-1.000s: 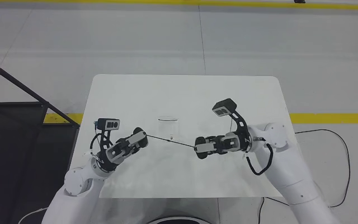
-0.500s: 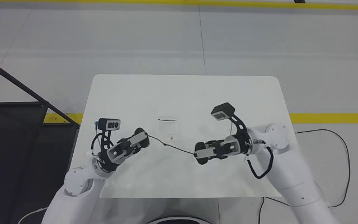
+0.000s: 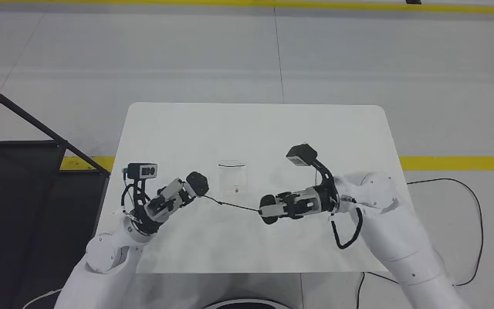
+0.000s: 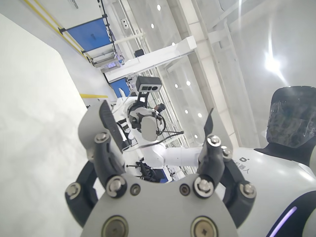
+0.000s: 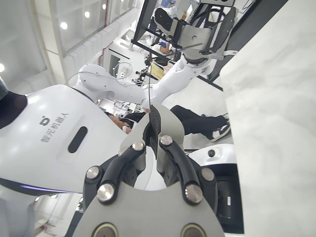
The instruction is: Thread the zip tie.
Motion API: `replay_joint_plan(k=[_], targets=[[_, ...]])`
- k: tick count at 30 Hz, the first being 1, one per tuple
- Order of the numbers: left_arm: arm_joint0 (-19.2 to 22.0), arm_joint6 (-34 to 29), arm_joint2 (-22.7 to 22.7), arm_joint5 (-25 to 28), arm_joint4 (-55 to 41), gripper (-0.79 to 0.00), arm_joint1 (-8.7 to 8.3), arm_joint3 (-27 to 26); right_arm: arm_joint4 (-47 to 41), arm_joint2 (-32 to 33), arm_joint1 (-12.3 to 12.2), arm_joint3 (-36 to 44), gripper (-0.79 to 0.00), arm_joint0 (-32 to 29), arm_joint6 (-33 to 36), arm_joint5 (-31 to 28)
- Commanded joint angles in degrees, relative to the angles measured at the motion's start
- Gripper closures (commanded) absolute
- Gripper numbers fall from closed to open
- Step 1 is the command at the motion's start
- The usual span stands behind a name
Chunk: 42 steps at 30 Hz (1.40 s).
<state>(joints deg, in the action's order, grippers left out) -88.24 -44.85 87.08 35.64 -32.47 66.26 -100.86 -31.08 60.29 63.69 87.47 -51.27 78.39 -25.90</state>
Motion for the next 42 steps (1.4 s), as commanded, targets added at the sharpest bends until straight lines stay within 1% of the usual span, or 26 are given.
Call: replay_joint_plan(k=[1,3,7,9,12,14,15,20,25,29,32,37,42], targets=[[-1.21,3.10,1.28,1.09,1.55,-0.785,0.03,-0.53,3.69,1.18,-0.53,1.03,0.000,-1.24,-1.66,-1.65],[-2.61,5.80,2.46,1.39,2.96,-0.785,0.06,-1.35,8.24,3.18,-1.06,1.74,0.000,-2.15,-4.07,-2.72],[-4.54,9.06,4.30,1.61,4.45,-0.785,0.07,-2.38,20.43,5.49,-1.73,7.33,0.000,-4.06,-11.50,1.08],[-5.08,10.37,4.91,1.78,5.07,-0.785,0.10,-2.51,28.15,6.03,-1.90,10.67,0.000,-5.17,-16.72,4.41],[-5.64,12.70,5.77,1.77,7.20,-0.785,0.16,-2.53,38.77,5.14,-1.87,14.46,0.000,-5.93,-22.98,10.60],[-5.77,13.73,6.08,1.81,8.20,-0.785,0.19,-2.46,45.13,3.41,-1.66,15.23,0.000,-5.49,-25.42,15.49],[-5.77,13.73,6.08,1.81,8.20,-0.785,0.19,-2.46,47.04,2.09,-1.48,15.19,0.000,-4.97,-25.43,17.71],[-5.77,13.73,6.08,1.81,8.20,-0.785,0.19,-2.46,51.85,-4.07,-0.05,10.50,0.000,0.51,-24.58,26.36],[-5.77,13.73,6.08,1.81,8.20,-0.785,0.19,-2.46,56.43,-8.83,1.43,5.93,0.000,4.32,-27.26,31.91],[-5.77,13.73,6.08,1.81,8.20,-0.785,0.19,-2.46,59.80,-11.78,2.51,3.51,0.000,6.29,-29.61,35.22],[-5.77,13.73,6.08,1.81,8.20,-0.785,0.19,-2.46,61.58,-13.02,3.01,3.19,0.000,6.45,-31.17,36.63],[-5.77,13.73,6.08,1.81,8.20,-0.785,0.19,-2.46,64.32,-14.38,3.44,2.66,0.000,6.29,-29.62,38.71],[-5.77,13.73,6.08,1.81,8.20,-0.785,0.19,-2.46,65.08,-15.31,3.68,2.97,0.000,5.71,-27.44,37.74]])
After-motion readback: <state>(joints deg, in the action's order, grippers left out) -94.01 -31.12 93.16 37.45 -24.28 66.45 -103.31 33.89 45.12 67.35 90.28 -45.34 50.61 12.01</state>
